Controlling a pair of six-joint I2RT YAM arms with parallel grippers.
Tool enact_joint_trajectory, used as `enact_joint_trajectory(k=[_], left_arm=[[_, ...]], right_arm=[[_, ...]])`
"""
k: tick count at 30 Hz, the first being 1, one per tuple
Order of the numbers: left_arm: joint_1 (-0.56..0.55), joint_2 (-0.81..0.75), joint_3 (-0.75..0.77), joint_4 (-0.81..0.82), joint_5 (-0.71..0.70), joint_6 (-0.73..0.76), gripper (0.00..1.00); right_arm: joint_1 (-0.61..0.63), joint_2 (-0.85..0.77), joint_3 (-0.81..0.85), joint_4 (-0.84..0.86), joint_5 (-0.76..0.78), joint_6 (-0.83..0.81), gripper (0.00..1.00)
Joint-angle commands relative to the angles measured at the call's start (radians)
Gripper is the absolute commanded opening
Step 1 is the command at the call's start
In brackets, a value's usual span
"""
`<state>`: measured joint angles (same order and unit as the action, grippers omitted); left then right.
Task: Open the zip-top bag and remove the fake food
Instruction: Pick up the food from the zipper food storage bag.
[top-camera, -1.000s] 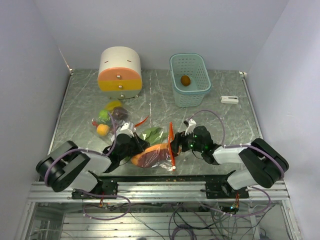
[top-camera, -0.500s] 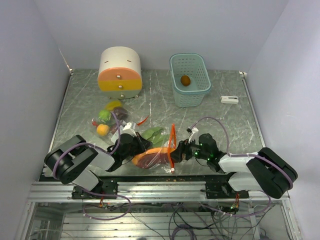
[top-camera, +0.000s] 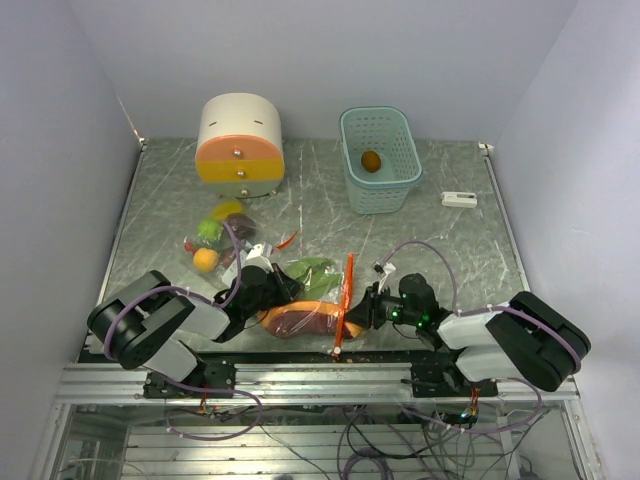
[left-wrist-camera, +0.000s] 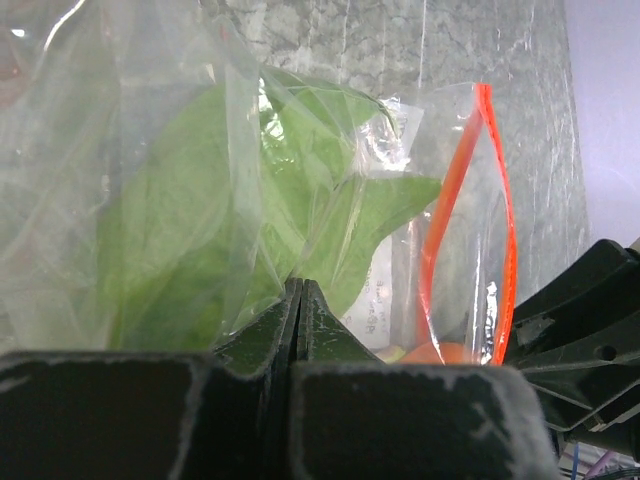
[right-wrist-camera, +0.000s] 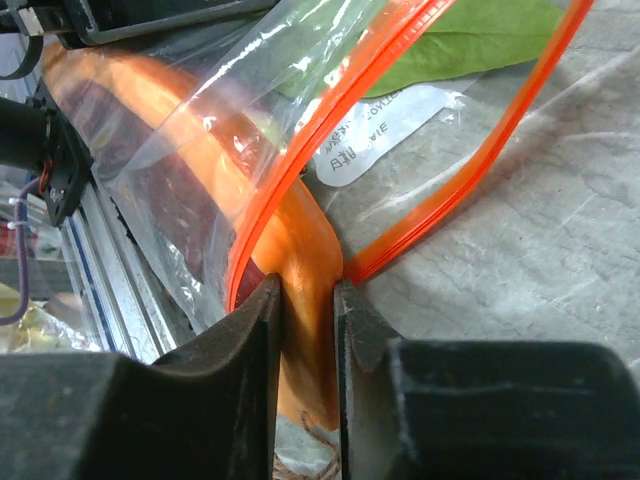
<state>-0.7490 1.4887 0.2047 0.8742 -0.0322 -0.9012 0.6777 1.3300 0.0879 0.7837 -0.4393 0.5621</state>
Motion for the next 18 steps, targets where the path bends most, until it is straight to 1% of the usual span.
enact_joint_trajectory(k=[1, 4, 5, 12, 16, 18], left_arm=[[-0.007, 0.018, -0.021, -0.123, -0.037, 0.02, 0.07], [-0.007, 0.011, -0.022, -0.129, -0.04, 0.022, 0.07], [-0.007, 0.006, -0.022, -0.133, -0.041, 0.023, 0.07], [-0.006, -0.064, -0.021, -0.216, -0.074, 0.038, 0.07], [-0.006, -0.126, -0.026, -0.258, -0.1, 0.046, 0.07], [-0.005, -0.156, -0.027, -0.287, -0.113, 0.052, 0.07]], right_arm=[[0.014, -0.015, -0.005, 0.063, -0.039, 0.018, 0.13], [0.014, -0.078, 0.003, -0.009, 0.008, 0.003, 0.01], [0.013, -0.108, 0.007, -0.043, 0.036, -0.003, 0.0], [0.011, -0.351, 0.091, -0.376, 0.25, -0.065, 0.0], [-0.008, -0.393, 0.162, -0.571, 0.358, -0.093, 0.0], [-0.023, -0.404, 0.192, -0.636, 0.39, -0.108, 0.0]])
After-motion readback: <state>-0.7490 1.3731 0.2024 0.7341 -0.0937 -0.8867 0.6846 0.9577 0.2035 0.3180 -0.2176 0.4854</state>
